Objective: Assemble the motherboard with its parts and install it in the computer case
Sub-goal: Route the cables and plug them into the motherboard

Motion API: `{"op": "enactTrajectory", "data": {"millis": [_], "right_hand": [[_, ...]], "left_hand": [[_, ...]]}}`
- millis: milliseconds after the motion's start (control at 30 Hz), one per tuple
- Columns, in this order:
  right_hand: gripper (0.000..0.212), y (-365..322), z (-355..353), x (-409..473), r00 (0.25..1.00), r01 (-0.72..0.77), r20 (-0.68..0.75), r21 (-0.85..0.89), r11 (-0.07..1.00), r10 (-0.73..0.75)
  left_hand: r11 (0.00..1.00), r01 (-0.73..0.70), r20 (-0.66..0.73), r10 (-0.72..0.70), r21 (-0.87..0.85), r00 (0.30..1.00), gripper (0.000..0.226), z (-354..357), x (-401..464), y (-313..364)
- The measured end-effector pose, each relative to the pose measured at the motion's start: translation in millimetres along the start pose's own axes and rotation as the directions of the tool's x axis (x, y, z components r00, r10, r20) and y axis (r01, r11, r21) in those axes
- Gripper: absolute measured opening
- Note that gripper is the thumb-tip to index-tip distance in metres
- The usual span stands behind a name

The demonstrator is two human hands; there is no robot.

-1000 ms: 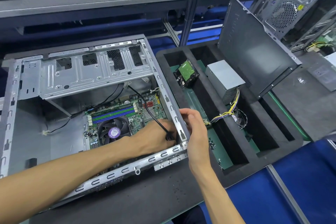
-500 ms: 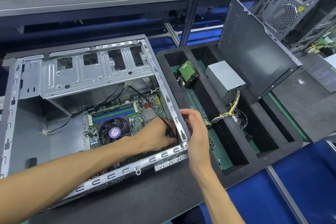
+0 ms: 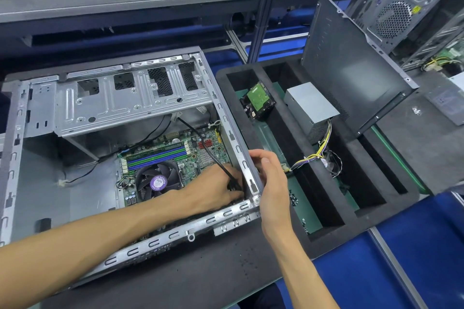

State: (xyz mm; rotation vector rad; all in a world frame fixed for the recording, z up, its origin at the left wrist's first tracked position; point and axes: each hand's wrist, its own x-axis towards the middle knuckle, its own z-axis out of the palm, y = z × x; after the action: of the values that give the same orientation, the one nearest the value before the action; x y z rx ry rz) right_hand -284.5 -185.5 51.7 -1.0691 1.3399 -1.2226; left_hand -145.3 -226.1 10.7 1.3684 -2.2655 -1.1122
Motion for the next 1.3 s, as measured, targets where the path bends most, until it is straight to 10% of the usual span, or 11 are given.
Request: {"op": "enactTrajectory", "data": {"millis": [1300], "right_hand": [[0.035,-1.6,-1.1,-0.4,1.000,0.008,0.006,0.020,1.000,-0.008]], "left_hand": [[0.993,0.017,0.018,-0.019,0.121,1.000,0.032,-6.1,9.4,2.1]]}}
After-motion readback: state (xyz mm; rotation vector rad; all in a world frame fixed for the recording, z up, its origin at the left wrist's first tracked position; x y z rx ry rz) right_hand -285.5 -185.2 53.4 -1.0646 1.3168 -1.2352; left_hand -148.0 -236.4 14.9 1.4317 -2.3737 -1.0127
